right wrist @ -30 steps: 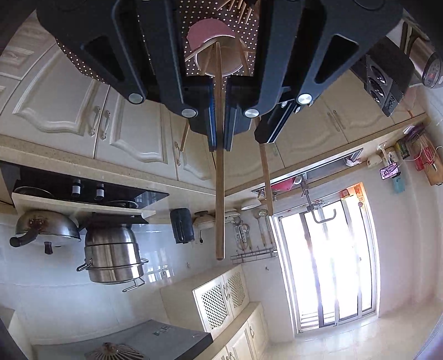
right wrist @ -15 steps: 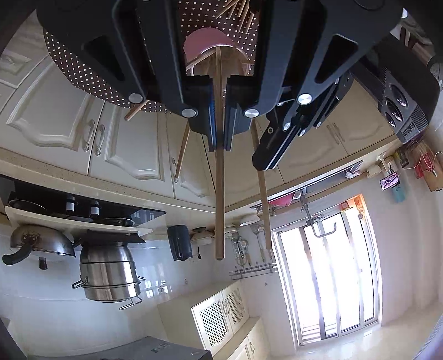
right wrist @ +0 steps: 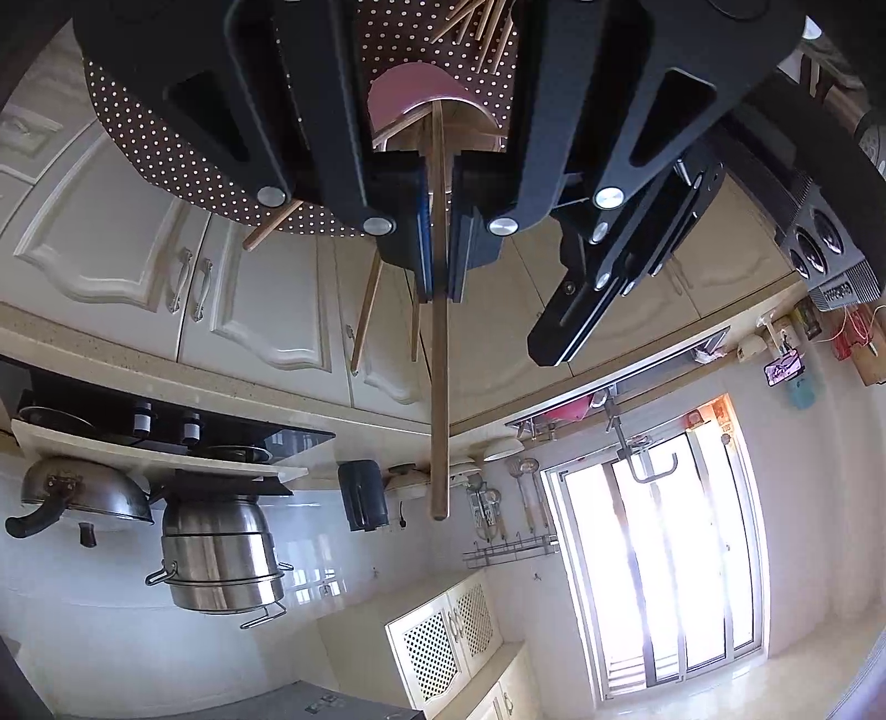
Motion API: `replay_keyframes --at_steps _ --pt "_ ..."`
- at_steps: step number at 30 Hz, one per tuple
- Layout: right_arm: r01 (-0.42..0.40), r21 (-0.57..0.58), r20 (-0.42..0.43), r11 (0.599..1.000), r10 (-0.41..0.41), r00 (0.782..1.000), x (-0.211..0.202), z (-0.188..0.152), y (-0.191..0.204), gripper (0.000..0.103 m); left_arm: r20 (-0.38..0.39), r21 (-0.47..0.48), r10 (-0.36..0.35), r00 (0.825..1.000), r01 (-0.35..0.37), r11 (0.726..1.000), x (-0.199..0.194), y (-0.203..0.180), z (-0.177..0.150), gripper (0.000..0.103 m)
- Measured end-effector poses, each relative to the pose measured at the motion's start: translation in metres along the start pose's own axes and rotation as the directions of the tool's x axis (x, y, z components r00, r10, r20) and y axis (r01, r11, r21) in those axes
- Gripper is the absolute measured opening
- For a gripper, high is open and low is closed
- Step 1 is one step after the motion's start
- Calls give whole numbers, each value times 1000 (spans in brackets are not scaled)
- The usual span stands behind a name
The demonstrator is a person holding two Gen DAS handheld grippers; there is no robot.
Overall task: Organize utensils
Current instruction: 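Lower both chopsticks into the pink cup and open the left tool, then open the right tool in the cup and lift both tools away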
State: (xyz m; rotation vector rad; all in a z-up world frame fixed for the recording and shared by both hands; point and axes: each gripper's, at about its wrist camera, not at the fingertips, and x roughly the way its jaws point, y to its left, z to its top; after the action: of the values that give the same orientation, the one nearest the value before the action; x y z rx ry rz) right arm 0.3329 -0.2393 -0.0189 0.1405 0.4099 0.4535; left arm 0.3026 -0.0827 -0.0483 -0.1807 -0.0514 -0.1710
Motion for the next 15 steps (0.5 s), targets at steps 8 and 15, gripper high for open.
replay_keyframes --at_steps 8,15 --pt "3 9 -19 1000 -2 1000 5 -4 -1 6 -28 -29 -2 1000 1 1000 -5 11 6 22" --pt "11 22 -52 1000 -10 999 18 -13 -3 6 -66 -27 9 998 -11 1000 -12 25 13 27"
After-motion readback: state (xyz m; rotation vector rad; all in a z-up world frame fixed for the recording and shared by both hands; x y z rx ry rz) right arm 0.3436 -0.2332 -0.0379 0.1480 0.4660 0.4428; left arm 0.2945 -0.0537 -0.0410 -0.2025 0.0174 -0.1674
